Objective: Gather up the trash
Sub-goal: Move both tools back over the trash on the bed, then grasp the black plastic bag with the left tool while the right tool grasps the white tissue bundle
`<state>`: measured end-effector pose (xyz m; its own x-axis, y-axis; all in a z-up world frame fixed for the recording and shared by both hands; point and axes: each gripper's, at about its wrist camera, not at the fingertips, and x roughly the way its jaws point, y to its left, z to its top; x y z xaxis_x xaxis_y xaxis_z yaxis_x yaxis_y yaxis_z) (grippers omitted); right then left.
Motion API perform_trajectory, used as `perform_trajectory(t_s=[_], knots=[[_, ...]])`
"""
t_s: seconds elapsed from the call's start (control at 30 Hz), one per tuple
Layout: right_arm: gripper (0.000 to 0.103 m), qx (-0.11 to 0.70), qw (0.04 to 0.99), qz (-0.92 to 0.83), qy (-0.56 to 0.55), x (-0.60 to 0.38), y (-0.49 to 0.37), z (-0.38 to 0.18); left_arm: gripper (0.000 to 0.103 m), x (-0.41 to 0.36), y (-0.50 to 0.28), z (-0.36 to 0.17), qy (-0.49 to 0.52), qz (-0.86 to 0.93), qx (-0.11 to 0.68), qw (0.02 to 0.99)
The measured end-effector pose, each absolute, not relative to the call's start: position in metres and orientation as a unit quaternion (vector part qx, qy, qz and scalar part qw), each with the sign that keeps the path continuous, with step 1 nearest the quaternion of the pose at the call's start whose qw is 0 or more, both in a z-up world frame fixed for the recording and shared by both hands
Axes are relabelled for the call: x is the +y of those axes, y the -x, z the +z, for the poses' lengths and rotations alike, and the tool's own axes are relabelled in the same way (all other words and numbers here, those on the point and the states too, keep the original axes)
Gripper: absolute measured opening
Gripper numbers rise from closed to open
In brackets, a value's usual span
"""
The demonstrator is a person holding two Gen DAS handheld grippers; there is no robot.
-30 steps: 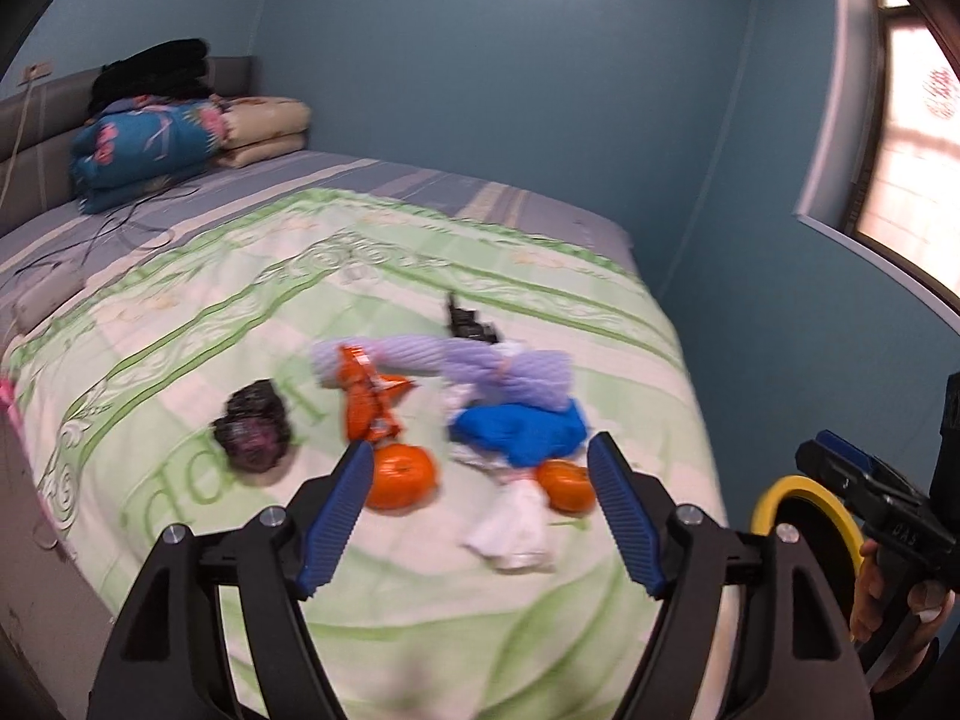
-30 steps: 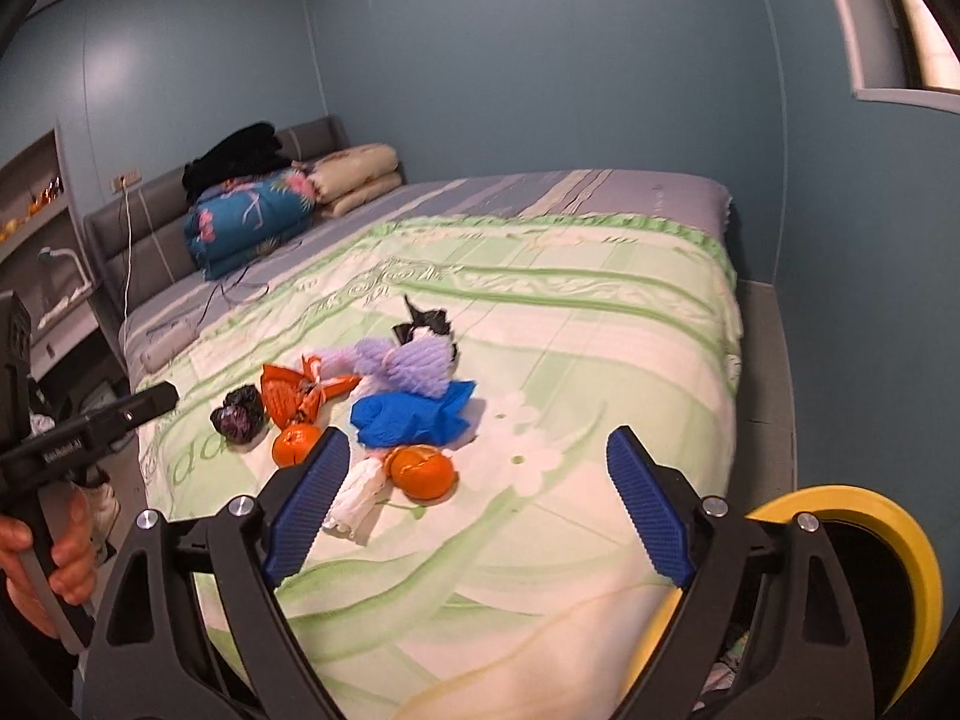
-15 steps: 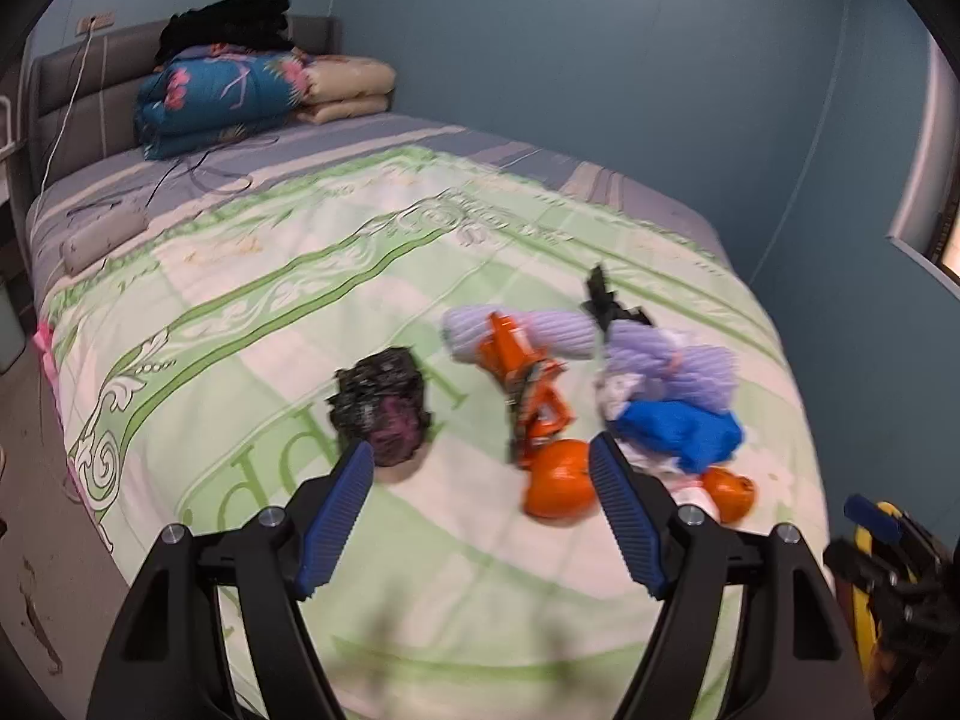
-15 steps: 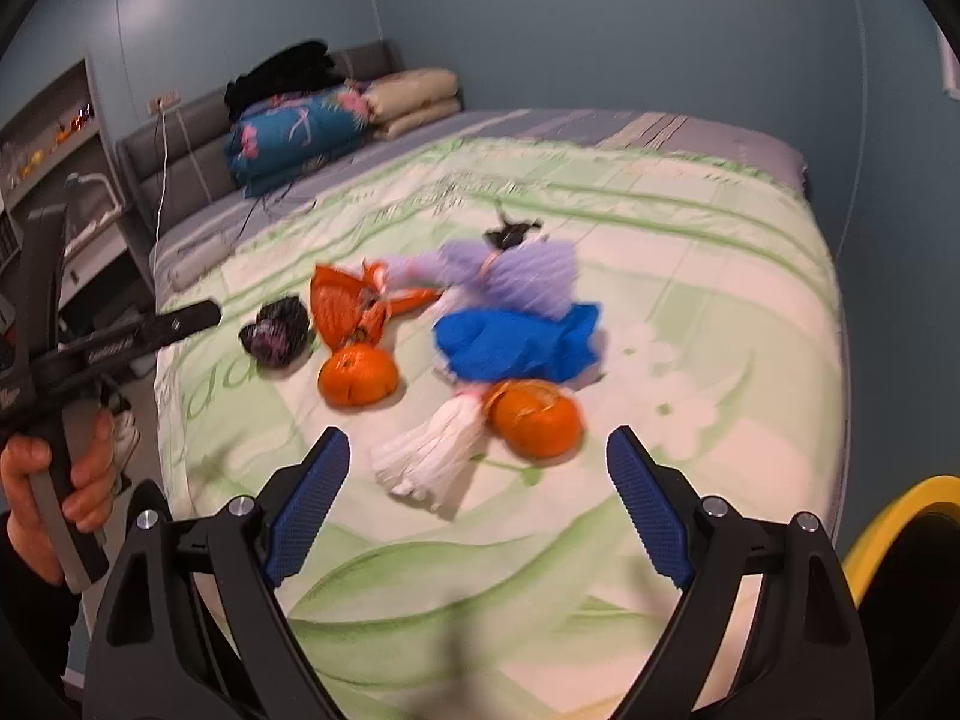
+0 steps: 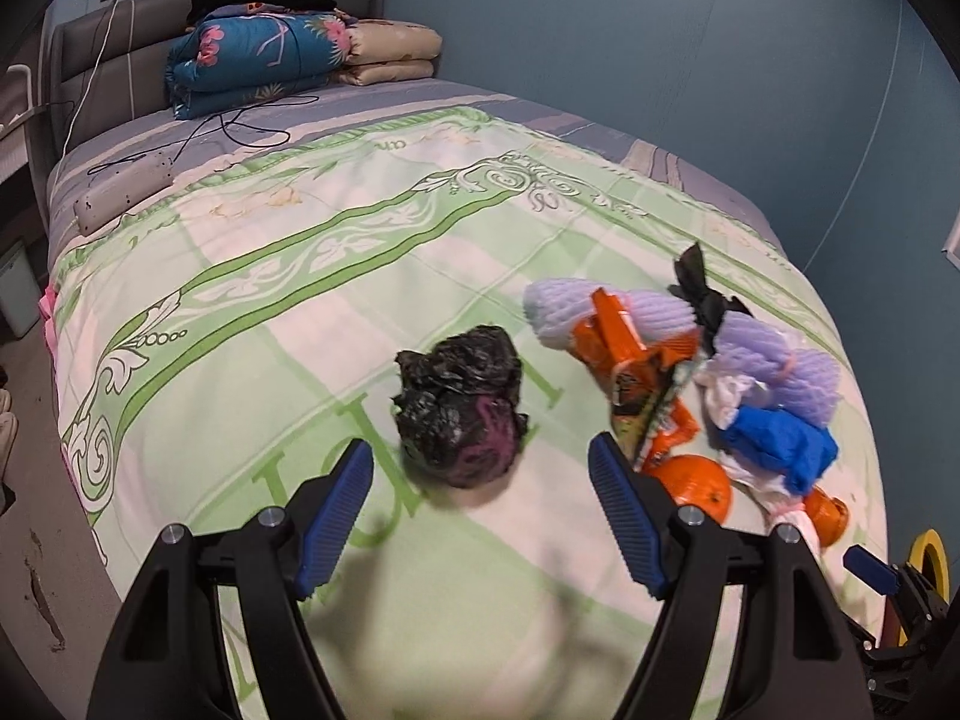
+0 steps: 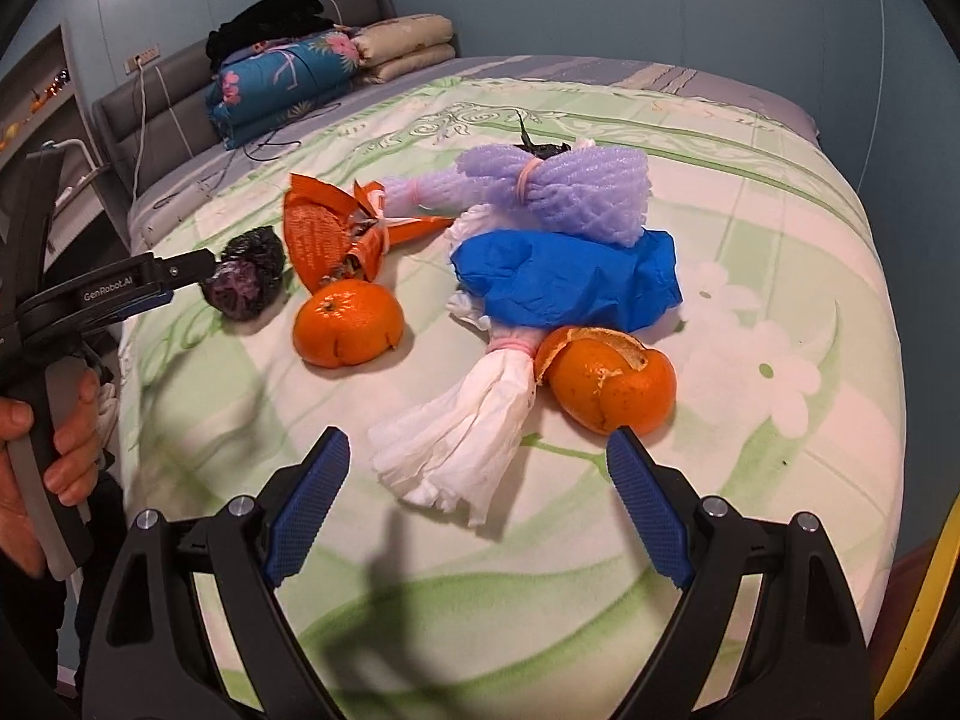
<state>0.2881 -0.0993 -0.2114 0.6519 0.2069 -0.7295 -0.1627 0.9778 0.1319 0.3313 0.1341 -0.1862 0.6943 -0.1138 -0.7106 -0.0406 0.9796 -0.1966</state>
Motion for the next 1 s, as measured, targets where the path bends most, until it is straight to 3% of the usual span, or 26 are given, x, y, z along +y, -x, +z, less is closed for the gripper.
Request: perform_trajectory(t_s=[0.5,0.63,0.83,1.0], knots=[[0.085,0.421,0.904,0.072,-0.018,-0.089,-0.316,-0.226,0.071,0.138,-0.382,-0.211,0.088,-0.015,0.42,0.903],[0.084,0.424,0.903,0.065,-0.003,-0.083,-0.319,-0.23,0.058,0.135,-0.389,-0.221,0.09,-0.018,0.432,0.897],[0.072,0.442,0.894,0.07,-0.007,-0.08,-0.325,-0.24,0.043,0.13,-0.392,-0.233,0.081,-0.02,0.442,0.893],[0.042,0.444,0.892,0.088,-0.006,-0.076,-0.325,-0.237,0.039,0.137,-0.39,-0.232,0.108,-0.026,0.442,0.89]])
